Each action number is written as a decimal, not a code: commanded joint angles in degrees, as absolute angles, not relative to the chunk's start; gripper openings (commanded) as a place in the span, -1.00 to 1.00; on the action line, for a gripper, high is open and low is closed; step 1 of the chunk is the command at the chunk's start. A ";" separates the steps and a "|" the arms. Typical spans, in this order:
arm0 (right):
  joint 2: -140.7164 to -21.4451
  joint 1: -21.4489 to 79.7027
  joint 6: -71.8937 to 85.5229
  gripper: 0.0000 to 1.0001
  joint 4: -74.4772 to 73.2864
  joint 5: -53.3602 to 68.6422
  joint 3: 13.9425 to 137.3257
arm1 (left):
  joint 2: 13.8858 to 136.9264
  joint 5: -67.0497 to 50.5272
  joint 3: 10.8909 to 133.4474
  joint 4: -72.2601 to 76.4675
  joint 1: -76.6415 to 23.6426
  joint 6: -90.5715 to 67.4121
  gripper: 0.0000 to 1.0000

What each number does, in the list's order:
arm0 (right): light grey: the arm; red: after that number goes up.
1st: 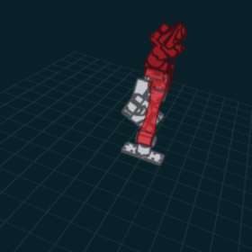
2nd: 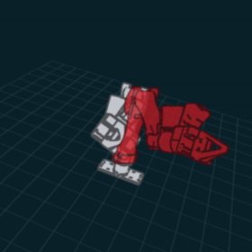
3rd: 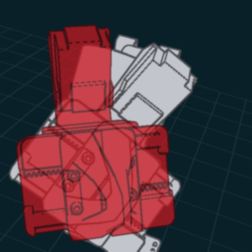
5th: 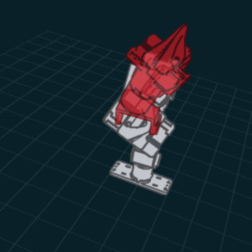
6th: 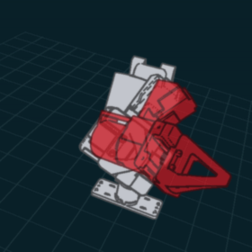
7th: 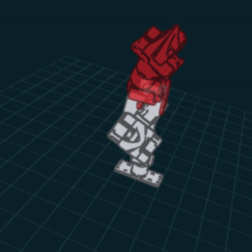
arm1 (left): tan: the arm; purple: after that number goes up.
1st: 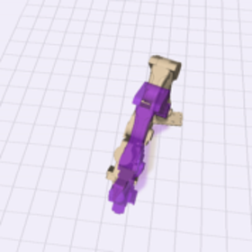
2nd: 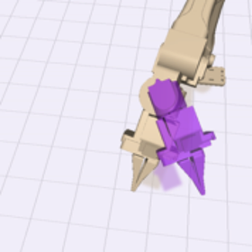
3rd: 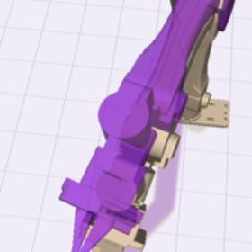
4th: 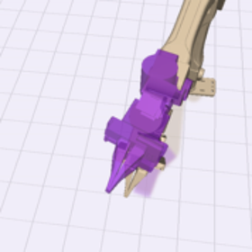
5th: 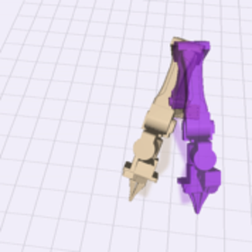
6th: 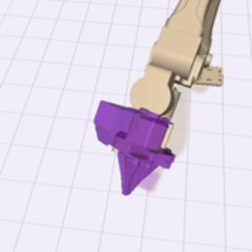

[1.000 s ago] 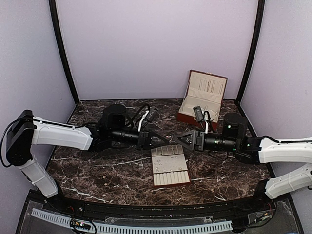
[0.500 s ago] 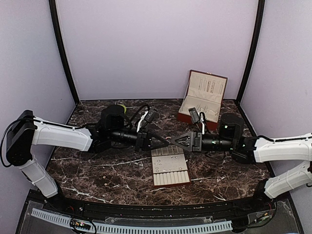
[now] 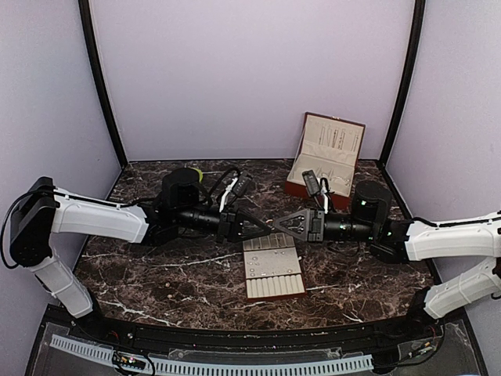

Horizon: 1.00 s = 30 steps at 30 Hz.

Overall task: Organize the mixed jewelry
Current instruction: Pass from the left arm to the right

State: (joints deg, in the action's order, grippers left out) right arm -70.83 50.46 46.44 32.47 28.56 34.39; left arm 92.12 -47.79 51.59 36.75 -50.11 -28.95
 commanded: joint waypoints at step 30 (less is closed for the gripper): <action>-67.16 49.83 41.98 -0.92 22.94 23.37 36.62 | 88.27 -45.29 50.24 35.24 -49.98 -27.16 -0.01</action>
